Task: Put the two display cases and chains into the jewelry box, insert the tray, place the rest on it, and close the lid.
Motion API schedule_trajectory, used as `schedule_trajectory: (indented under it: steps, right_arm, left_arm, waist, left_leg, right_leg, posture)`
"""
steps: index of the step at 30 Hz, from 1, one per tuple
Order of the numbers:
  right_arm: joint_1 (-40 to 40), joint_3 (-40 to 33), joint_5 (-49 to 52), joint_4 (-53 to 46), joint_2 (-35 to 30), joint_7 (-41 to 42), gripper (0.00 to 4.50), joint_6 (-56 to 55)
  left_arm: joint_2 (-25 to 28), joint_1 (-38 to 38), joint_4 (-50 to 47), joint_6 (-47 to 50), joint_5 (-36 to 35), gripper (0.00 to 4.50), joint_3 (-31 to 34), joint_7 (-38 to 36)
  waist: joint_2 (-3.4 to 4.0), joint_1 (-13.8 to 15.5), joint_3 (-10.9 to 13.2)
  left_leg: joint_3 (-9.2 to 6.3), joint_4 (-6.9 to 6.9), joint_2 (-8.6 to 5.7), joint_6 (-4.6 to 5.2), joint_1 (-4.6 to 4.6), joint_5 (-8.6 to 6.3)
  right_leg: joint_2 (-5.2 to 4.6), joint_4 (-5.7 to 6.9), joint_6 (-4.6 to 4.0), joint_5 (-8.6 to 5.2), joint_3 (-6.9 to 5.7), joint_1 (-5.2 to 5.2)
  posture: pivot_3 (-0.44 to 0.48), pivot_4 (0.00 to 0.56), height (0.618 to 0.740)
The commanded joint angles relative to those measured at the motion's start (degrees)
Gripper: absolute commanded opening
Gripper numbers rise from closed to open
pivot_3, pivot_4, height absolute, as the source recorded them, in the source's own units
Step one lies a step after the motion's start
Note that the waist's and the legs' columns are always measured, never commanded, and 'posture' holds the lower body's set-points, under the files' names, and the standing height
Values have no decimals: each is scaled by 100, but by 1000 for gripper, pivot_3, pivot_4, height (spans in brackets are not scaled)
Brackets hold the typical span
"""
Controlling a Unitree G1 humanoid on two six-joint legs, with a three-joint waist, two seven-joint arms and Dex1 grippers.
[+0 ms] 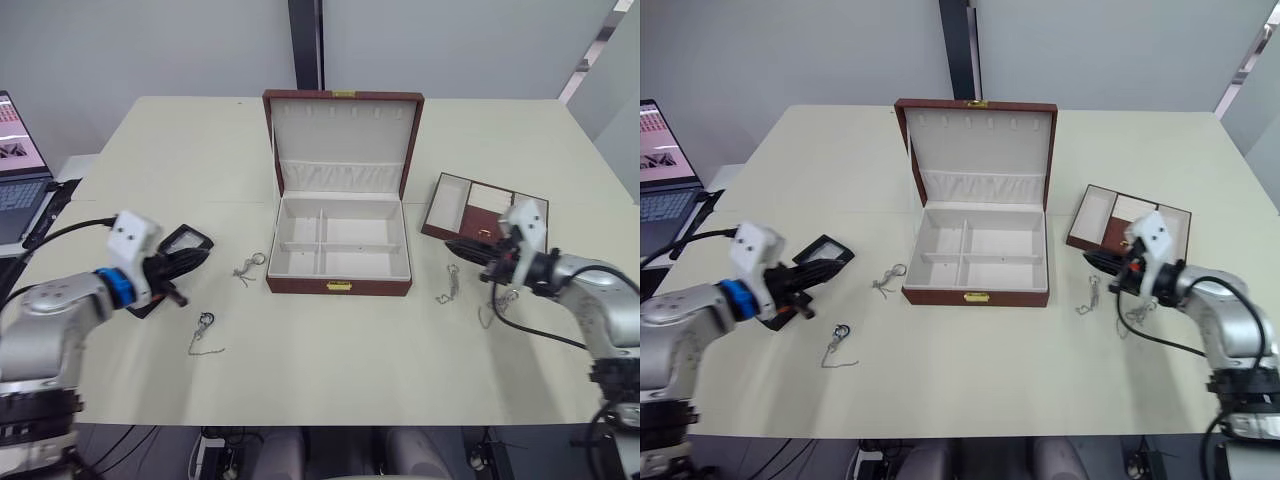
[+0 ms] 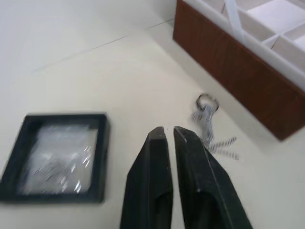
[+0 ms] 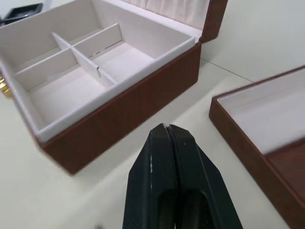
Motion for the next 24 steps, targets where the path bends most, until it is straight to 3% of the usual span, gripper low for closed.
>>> schedule_trajectory:
  steps: [1, 5, 10, 11, 13, 19, 24]
  right_arm:
    - [151, -467, 88, 467, -600, 658, 771, -338]
    - [239, -576, -218, 1606, -1348, 1262, 1936, -990]
    - [134, -498, -542, 2812, -1725, 1611, 3385, -1651]
    - [93, -505, -572, 2976, -1736, 1630, 3742, -1738]
    - [20, -525, -629, 3277, -1749, 1647, 4471, -1863]
    - [-56, -507, -737, 3739, -1735, 1687, 4471, -2103]
    - [-108, -509, -785, 3821, -1707, 1728, 4471, -2190]
  left_arm:
    - [475, 382, 320, -305, -22, 1447, 590, -453]
    - [1005, 1121, 1044, -943, 440, 2719, 941, -660]
    - [1371, 1508, 1922, -1535, 707, 4246, 1243, -722]
    - [1420, 1525, 2054, -1623, 743, 4498, 1286, -717]
    - [1508, 1489, 2374, -1716, 738, 4500, 1428, -701]
    - [1688, 1417, 3197, -2163, 803, 4500, 1475, -783]
    - [1688, 1335, 3280, -2252, 787, 4500, 1401, -784]
  waist:
    - [0, 0, 0]
    - [2, -13, 1]
    - [2, -38, 1]
    - [2, -47, 1]
    - [2, -56, 1]
    - [4, -90, 1]
    - [4, -103, 1]
  left_leg:
    - [2, 1, -1, 0, 2, 0]
    - [6, -1, 1, 1, 11, 0]
    - [9, -4, 4, 1, 11, -1]
    - [13, -4, 5, 2, 12, -1]
    - [14, -4, 4, 1, 11, -1]
    - [17, -5, 4, 1, 12, -1]
    - [19, -5, 5, 1, 12, -1]
  right_leg:
    - [-1, 0, 0, 0, 1, 0]
    - [-1, 3, 0, 0, 4, 3]
    - [0, 4, 0, 0, 3, 0]
    - [0, 4, 0, 0, 4, 1]
    - [-1, 5, 0, 0, 5, 1]
    - [-1, 6, 0, 0, 4, -1]
    - [-1, 9, 0, 0, 4, -2]
  posture:
    - [0, 150, 740]
    - [0, 150, 740]
    - [0, 150, 740]
    - [0, 150, 740]
    - [0, 150, 740]
    - [0, 150, 740]
    - [0, 150, 740]
